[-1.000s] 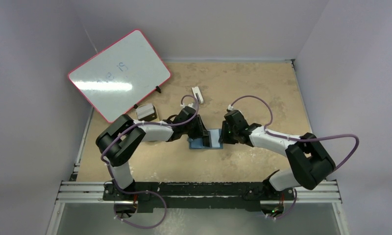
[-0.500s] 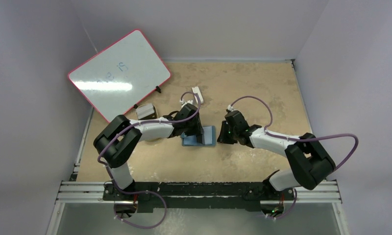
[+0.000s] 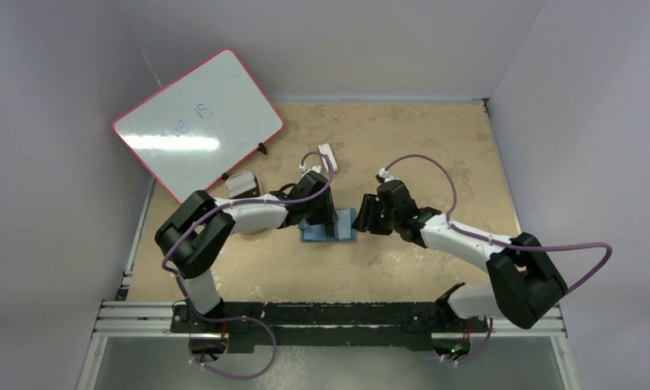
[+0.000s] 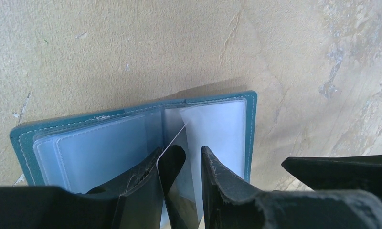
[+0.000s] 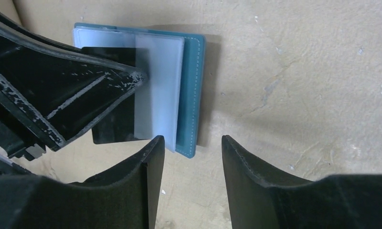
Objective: Put the credit cards into the card holder
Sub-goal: Insert the credit card into the card holder.
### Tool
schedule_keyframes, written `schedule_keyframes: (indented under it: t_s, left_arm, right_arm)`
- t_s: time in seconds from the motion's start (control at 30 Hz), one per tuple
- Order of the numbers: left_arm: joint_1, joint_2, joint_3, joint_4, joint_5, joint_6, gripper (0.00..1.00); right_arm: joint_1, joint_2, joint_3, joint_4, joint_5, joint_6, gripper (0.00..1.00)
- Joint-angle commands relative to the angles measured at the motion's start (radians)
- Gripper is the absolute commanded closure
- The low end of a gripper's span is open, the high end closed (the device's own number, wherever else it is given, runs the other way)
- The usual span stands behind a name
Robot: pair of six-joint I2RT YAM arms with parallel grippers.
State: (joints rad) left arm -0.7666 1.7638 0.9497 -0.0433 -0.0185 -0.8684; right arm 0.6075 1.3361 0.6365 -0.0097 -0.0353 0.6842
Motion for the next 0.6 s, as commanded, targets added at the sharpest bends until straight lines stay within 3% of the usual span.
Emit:
schedule_keyframes:
  t_s: [0.0, 0.27, 0.57]
  left_arm:
    - [0.001, 0.003, -0.022, 0.010, 0.018, 0.040, 0.68]
    - [0.000, 0.006, -0.033, 0.004, 0.018, 0.066, 0.69]
    - [0.001, -0.010, -0.050, 0.022, 0.006, 0.074, 0.69]
  right_arm:
    - [-0.010, 0.016, 0.023, 0.093, -0.053, 0.020, 0.48]
    - [-0.082, 0.121, -0.019, 0.259, -0.206, 0.043, 0.40]
    - [-0.086, 0.212, -0.057, 0.389, -0.280, 0.058, 0.51]
